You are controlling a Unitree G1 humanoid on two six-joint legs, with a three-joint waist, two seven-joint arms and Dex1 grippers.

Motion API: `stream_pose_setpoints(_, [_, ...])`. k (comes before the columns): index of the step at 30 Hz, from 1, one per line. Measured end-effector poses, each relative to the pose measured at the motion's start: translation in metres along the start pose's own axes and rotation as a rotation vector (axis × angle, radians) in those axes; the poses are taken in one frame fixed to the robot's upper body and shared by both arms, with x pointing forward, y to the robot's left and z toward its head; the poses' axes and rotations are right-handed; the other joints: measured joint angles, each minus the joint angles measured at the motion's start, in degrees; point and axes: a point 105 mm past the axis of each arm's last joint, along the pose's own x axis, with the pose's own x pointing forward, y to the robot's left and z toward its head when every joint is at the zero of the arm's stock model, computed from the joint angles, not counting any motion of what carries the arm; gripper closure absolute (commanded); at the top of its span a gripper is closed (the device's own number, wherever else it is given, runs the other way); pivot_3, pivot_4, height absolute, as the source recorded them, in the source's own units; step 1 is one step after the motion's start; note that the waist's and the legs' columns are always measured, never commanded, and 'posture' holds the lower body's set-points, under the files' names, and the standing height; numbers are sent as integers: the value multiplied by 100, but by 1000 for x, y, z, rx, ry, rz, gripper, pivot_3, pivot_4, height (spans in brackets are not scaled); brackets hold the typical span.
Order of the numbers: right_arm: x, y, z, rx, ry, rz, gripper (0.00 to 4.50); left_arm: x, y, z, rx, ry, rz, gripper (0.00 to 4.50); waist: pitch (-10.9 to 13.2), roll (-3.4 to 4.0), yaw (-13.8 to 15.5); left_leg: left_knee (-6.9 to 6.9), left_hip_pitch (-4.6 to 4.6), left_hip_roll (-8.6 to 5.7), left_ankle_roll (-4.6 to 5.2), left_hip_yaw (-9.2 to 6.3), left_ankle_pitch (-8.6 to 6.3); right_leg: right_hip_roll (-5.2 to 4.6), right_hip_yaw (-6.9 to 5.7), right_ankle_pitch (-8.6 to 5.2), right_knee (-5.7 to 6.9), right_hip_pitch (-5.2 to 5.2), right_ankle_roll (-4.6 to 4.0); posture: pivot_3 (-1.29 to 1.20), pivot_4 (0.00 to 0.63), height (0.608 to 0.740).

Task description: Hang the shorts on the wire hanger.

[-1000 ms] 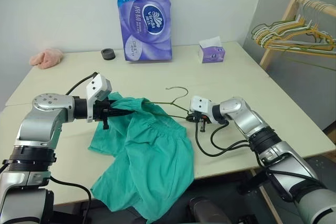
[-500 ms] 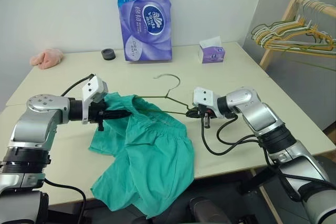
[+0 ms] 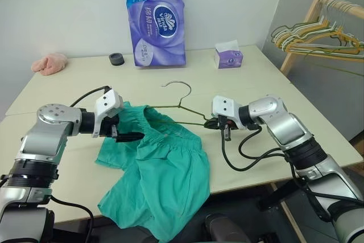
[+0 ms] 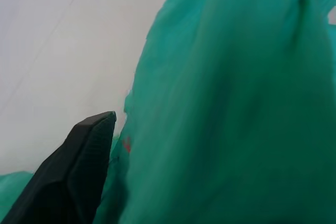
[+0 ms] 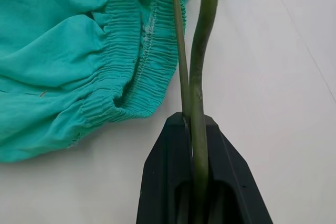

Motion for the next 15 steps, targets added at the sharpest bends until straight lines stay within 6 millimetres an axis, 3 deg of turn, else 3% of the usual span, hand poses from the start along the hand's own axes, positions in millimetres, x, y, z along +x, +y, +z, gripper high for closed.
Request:
stream_pose_setpoints(6, [-2, 2, 3, -15, -3, 9, 4500, 2, -1, 0, 8, -4, -8, 2835, 0, 0, 3, 1, 0, 0, 0, 1, 0, 0, 3, -1, 1, 0, 1, -241, 0, 740])
stream_pose_setpoints(15, [-5, 3, 1, -21, 5, 28, 4500, 5, -5, -2, 0, -9, -29, 2970, 0, 0, 1, 1, 0, 0, 0, 1, 0, 0, 2, -1, 1, 0, 2, -239, 0, 740])
